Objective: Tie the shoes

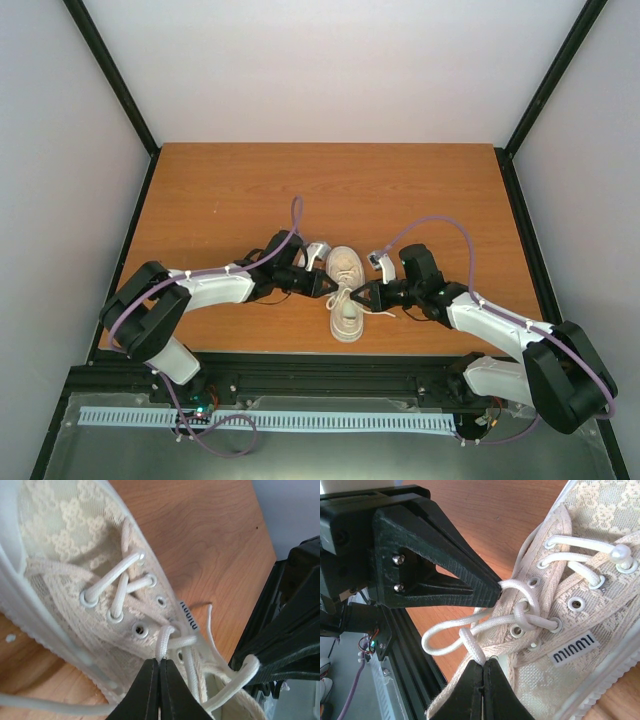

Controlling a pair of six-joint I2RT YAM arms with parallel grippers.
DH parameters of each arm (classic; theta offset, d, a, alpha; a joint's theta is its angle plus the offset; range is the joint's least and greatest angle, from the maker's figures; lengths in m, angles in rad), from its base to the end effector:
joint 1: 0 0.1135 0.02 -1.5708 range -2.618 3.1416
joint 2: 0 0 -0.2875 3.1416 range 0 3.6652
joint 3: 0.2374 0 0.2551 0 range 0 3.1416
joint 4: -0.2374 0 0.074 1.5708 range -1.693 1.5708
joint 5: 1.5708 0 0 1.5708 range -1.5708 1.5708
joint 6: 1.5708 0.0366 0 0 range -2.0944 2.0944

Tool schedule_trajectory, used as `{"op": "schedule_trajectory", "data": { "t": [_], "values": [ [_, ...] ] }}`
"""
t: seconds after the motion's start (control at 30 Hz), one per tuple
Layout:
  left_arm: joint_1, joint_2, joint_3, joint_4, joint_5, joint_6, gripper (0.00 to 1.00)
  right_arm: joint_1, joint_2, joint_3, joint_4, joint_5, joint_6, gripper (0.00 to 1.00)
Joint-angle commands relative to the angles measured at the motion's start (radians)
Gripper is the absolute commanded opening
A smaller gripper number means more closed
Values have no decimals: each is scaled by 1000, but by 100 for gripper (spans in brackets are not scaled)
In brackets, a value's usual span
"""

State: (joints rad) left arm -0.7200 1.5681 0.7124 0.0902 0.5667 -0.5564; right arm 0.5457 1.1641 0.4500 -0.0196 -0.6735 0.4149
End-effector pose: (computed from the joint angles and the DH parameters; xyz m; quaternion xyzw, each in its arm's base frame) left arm 0.2146 -0.2144 0.1805 0.1814 0.8714 -0.4307 0.1489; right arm 0.1669 0.1281 0.1918 -0.1904 0.8517 0.4450 0.2007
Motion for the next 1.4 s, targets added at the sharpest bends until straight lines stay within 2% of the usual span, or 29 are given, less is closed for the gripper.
{"op": "schedule_trajectory", "data": {
  "t": [0.0,0.23,0.93,1.23,1.37],
  "values": [
    [-4,-44,-11,118,-25,15,1,10,-25,15,-7,3,7,3],
    [-31,-92,-32,134,-59,69,1,11,-38,42,20,34,44,3],
    [-59,-112,-49,123,-106,93,1,87,187,93,115,113,58,3],
    [-60,-118,-79,169,-84,87,1,90,223,112,90,151,60,3],
    [-61,-98,-80,194,-25,91,1,91,216,105,103,163,73,3]
  ]
}}
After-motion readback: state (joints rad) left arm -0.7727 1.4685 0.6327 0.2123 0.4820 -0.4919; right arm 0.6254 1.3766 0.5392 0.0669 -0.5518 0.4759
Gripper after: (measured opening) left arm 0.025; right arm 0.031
